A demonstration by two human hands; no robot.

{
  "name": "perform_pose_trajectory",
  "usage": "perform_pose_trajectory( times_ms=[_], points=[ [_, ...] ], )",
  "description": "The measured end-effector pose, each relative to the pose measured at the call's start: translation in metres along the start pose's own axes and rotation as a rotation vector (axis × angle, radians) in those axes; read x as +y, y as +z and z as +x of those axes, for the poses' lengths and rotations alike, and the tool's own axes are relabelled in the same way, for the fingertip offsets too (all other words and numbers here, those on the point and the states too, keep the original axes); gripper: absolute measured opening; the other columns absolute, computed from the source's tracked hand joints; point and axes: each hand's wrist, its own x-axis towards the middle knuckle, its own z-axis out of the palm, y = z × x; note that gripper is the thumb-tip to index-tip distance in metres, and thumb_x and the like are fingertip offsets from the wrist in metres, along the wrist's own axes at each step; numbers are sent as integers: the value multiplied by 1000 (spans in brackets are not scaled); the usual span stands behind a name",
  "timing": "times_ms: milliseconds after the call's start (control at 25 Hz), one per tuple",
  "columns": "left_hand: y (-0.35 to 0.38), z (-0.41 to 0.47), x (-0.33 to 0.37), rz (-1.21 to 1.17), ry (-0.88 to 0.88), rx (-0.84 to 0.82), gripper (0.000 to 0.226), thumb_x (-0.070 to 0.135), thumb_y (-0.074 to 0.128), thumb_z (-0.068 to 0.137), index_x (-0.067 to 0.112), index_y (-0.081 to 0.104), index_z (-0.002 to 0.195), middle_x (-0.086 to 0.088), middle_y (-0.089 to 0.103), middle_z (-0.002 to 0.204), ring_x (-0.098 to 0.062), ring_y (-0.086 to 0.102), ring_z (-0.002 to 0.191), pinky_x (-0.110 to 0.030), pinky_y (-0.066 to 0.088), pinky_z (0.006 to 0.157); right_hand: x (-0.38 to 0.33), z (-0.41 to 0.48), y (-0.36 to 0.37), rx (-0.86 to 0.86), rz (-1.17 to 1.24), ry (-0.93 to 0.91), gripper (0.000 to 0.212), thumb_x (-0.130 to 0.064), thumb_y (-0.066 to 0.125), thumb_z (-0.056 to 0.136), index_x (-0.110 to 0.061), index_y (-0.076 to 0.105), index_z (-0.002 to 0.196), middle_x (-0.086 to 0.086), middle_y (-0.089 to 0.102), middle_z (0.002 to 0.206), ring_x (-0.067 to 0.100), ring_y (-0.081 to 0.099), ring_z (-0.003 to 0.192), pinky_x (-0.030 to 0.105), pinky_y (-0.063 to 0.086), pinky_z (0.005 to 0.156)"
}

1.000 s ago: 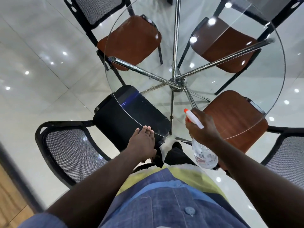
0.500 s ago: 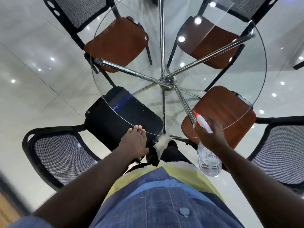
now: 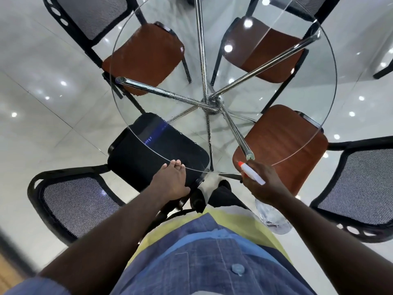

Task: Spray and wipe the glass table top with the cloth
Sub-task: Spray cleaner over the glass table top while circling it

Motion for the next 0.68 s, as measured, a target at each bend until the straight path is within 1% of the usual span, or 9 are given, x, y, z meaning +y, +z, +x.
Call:
perform_pose_trajectory(
  times_ms=[80,120,240,320,400,480,560,600,680],
  points=[
    [0,1,1,6,-8,2,92,58,49,100,7,9,165,-11,6,174,-25,4,161,-42,10,130,-8,4,5,-60,-15,-99,23,-4,68,81,-22,54,78,-6,55,69,16,54,61,36,43,57],
    [-1,0,2,5,-12,4,92,58,49,99,7,9,165,-12,6,174,-25,4,161,-42,10,130,-12,7,7,-88,-14,-137,17,-7,65,78,-19,55,78,-6,54,70,18,53,62,36,42,58],
    [-2,-1,3,-11,-23,0,92,58,49,100,7,9,165,-12,6,174,-25,3,161,-42,9,130,-20,13,16,-130,-8,-184,5,-11,60,76,-13,56,77,0,55,71,23,53,64,39,42,60],
    [-5,-2,4,-43,-34,-12,93,59,50,100,7,10,165,-12,6,174,-24,3,161,-43,10,130,-18,15,18,-115,8,-117,18,-9,62,81,-22,53,75,-5,54,68,16,53,61,38,42,56],
    [-11,-1,8,-95,-51,-23,92,60,52,98,7,17,164,-12,11,173,-25,8,161,-43,14,129,-8,14,16,-39,11,-46,37,-4,68,86,-32,47,72,-7,51,63,12,52,57,30,37,52],
    [-18,-2,15,-131,-86,-13,85,61,54,97,7,31,159,-14,24,170,-28,20,158,-44,22,126,2,9,6,-5,-12,36,34,-4,70,88,-29,51,75,-6,57,65,13,56,59,25,36,53],
    [-21,-4,25,-95,-125,72,76,61,53,97,8,42,152,-16,37,162,-31,31,152,-45,30,123,12,2,-5,-6,-9,101,24,-3,70,88,-21,58,80,-3,63,70,14,59,62,30,42,58],
    [-20,-5,31,-62,-127,135,76,60,51,98,8,42,152,-17,39,161,-32,31,152,-45,30,124,16,-2,-11,0,5,122,23,-2,70,88,-21,58,80,-4,64,69,16,59,61,35,44,59],
    [-16,-4,43,-42,-82,248,82,58,48,99,8,28,160,-17,25,169,-31,19,158,-46,23,127,26,-10,-18,38,53,151,30,1,67,87,-23,54,75,-9,57,62,17,52,56,39,42,56]
  ],
)
